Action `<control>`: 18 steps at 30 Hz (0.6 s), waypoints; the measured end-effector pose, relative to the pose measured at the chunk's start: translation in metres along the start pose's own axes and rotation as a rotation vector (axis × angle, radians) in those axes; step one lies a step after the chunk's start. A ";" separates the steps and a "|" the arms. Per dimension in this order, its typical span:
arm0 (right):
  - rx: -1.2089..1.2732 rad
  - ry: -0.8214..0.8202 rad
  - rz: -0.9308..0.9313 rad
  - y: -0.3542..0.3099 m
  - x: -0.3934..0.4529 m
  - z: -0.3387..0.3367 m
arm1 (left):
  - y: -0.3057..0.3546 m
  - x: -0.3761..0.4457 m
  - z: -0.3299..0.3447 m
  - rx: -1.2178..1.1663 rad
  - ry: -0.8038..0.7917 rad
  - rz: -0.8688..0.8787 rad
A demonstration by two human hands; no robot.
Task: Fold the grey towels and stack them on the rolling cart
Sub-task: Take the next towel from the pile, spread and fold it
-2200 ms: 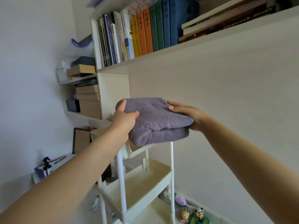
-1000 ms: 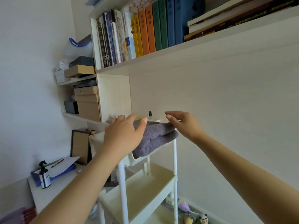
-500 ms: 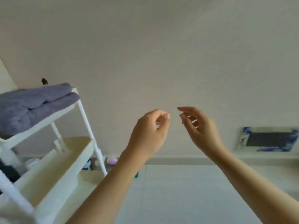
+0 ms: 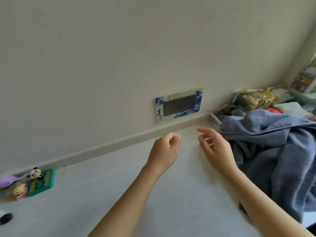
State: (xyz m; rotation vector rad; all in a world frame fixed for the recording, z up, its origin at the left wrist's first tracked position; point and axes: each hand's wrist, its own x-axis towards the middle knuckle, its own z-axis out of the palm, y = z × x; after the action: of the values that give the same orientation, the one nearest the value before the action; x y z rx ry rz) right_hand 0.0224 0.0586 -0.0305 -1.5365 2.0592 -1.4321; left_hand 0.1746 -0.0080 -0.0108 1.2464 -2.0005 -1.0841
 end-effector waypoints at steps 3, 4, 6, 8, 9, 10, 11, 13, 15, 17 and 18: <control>-0.088 0.036 0.032 0.046 0.009 -0.033 | 0.015 0.026 0.055 -0.026 -0.069 -0.005; -0.128 0.059 0.041 0.063 0.013 -0.046 | 0.020 0.035 0.075 -0.033 -0.091 -0.005; -0.204 0.101 0.054 0.091 0.017 -0.066 | 0.030 0.050 0.109 -0.044 -0.129 -0.022; -0.288 0.164 0.063 0.118 0.020 -0.086 | 0.038 0.065 0.141 -0.062 -0.169 -0.044; -0.342 0.198 0.070 0.131 0.022 -0.095 | 0.043 0.072 0.156 -0.073 -0.185 -0.052; -0.400 0.233 0.069 0.141 0.023 -0.103 | 0.046 0.077 0.169 -0.089 -0.190 -0.054; -0.452 0.265 0.061 0.151 0.024 -0.112 | 0.051 0.082 0.180 -0.107 -0.195 -0.054; -0.524 0.318 0.018 0.165 0.027 -0.127 | 0.058 0.092 0.201 -0.123 -0.193 -0.043; -0.548 0.331 0.016 0.176 0.031 -0.136 | 0.062 0.101 0.217 -0.139 -0.200 -0.031; -0.558 0.314 0.070 0.187 0.036 -0.146 | 0.069 0.109 0.235 -0.164 -0.227 -0.010; -0.557 0.296 0.086 0.190 0.038 -0.148 | 0.069 0.112 0.239 -0.157 -0.233 0.007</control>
State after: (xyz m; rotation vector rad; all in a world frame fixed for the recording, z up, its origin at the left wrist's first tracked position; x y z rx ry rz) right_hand -0.2089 0.1103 -0.0889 -1.4431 2.8472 -1.1676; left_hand -0.0907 -0.0088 -0.0759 1.0724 -2.0383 -1.4089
